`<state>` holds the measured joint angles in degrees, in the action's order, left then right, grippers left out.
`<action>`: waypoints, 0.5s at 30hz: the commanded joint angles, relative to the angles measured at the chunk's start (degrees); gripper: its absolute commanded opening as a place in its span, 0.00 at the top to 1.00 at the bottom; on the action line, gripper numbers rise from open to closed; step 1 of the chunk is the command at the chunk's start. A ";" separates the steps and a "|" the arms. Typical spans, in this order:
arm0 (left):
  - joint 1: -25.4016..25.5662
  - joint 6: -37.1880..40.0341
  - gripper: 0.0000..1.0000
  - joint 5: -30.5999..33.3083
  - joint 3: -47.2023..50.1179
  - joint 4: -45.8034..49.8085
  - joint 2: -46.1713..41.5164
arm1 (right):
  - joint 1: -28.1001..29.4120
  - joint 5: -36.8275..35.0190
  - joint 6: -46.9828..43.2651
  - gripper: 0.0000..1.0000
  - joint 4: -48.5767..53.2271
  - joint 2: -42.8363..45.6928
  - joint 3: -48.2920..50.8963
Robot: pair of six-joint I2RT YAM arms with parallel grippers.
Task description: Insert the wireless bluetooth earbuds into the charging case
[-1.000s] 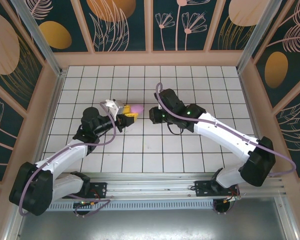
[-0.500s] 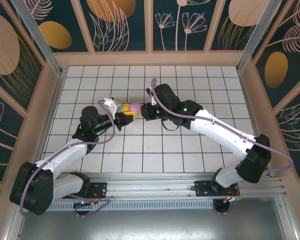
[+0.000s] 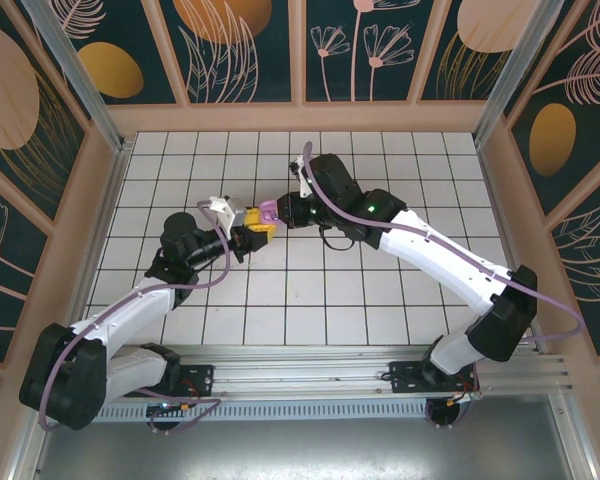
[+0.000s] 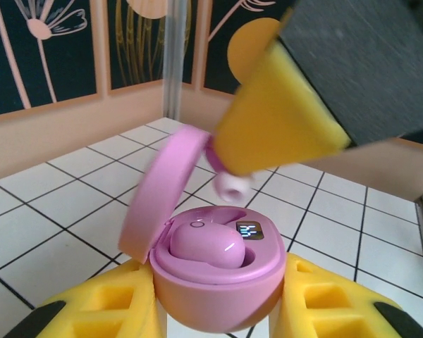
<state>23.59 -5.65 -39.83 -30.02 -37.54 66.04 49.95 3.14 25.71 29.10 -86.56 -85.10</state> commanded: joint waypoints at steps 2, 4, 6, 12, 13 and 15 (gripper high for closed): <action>0.22 0.02 1.00 -2.77 -1.05 -1.92 0.10 | -0.20 0.56 -1.75 0.83 -0.99 -1.88 -1.99; 0.17 0.06 1.00 -2.74 -1.09 -1.92 0.05 | -0.20 0.30 -2.20 0.83 -0.03 -2.66 -2.76; 0.23 0.35 1.00 -2.58 -1.09 -1.70 -0.28 | -0.13 0.04 -2.86 0.83 1.41 -3.27 -3.68; 0.23 1.95 1.00 -2.13 -1.09 -0.08 -0.74 | -0.08 -2.12 -5.98 0.83 8.18 -3.56 -6.38; 0.23 2.13 1.00 -2.12 -1.10 0.09 -0.74 | -0.12 -2.48 -6.42 0.83 9.27 -3.63 -6.81; 0.23 2.25 1.00 -2.16 -1.09 0.10 -0.58 | -0.08 -3.09 -7.48 0.83 11.71 -3.78 -7.89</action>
<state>23.64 -4.75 -40.47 -30.02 -37.01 66.04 49.98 2.42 21.08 35.88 -89.97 -90.13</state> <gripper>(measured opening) 0.322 0.168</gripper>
